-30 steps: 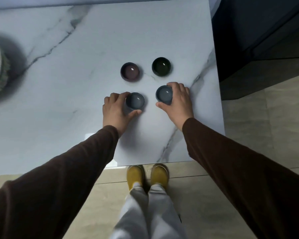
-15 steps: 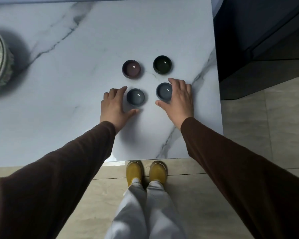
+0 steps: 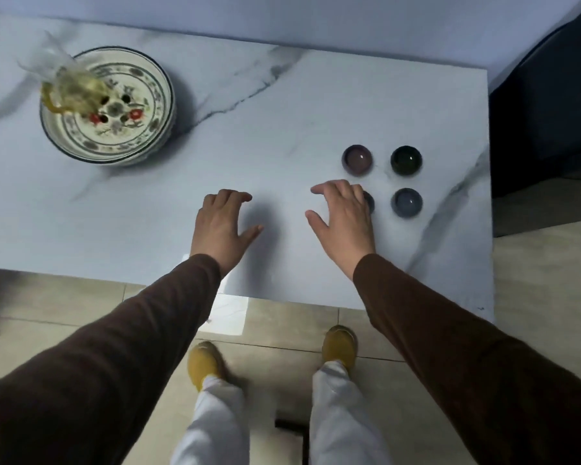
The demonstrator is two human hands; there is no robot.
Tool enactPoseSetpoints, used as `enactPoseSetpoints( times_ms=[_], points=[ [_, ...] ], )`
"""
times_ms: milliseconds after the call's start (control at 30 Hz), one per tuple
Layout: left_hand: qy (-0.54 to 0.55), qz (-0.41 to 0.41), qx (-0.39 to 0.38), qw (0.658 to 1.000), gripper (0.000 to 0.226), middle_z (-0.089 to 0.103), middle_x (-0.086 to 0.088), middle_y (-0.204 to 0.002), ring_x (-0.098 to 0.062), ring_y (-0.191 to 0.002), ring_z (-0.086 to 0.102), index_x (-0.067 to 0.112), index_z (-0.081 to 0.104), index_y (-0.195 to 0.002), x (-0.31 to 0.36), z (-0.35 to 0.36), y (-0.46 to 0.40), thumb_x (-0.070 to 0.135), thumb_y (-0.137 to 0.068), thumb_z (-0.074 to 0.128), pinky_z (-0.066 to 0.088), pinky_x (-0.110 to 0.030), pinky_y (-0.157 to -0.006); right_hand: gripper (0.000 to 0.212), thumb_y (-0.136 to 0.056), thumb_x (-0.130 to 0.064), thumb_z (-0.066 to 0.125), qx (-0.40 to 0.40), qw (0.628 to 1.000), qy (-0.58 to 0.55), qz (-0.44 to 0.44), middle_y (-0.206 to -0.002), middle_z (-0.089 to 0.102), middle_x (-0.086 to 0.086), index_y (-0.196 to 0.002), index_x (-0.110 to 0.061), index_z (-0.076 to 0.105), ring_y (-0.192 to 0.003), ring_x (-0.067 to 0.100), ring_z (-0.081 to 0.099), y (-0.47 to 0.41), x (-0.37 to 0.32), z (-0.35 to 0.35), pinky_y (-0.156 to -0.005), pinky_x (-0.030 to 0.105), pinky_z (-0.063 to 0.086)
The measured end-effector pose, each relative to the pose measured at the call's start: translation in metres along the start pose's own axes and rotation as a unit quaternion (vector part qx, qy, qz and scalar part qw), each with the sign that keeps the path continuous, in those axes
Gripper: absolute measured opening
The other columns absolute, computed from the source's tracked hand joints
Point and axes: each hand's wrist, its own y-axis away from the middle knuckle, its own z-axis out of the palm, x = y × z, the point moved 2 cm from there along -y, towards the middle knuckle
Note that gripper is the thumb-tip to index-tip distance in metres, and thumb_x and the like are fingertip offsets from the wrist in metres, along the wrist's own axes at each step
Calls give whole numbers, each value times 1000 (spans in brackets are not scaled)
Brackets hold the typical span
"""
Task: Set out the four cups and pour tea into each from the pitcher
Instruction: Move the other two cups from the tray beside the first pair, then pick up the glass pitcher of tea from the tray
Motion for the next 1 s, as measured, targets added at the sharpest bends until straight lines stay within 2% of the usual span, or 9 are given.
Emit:
enactPoseSetpoints(
  times_ms=[200,367,867,1000],
  points=[
    [1,-5,7,1000,48,56,-3,-124,-29,-113,47,18,55,-126,-96,-69,16,34,-83,68,41,-43,-93,31,-91,-28,60,-16,1000,-21,3,-126,56,-1,-122,-21,59,-119,22,45,-8,-112,50,-100,38,40],
    [-36,-18,2,999,47,58,-4,-123,-31,-111,49,17,55,-125,-161,-108,8,34,-83,68,42,-44,-91,33,-92,-28,60,-38,999,-37,-10,-127,55,0,-124,-21,58,-119,22,45,-24,-179,84,-102,38,39],
    [-111,-25,-2,994,45,60,-6,-116,-32,-107,51,18,56,-121,-264,-185,-76,37,-81,67,44,-44,-86,32,-90,-27,62,-55,997,-50,-18,-123,57,3,-121,-19,58,-116,24,47,-135,-278,147,-98,39,43],
    [-116,-8,-13,993,43,60,-5,-117,-31,-107,52,20,57,-120,-301,-207,-94,38,-82,66,44,-44,-87,32,-89,-26,64,-43,998,-50,-12,-123,57,3,-120,-18,59,-117,25,47,-153,-310,166,-102,39,41]
  ],
)
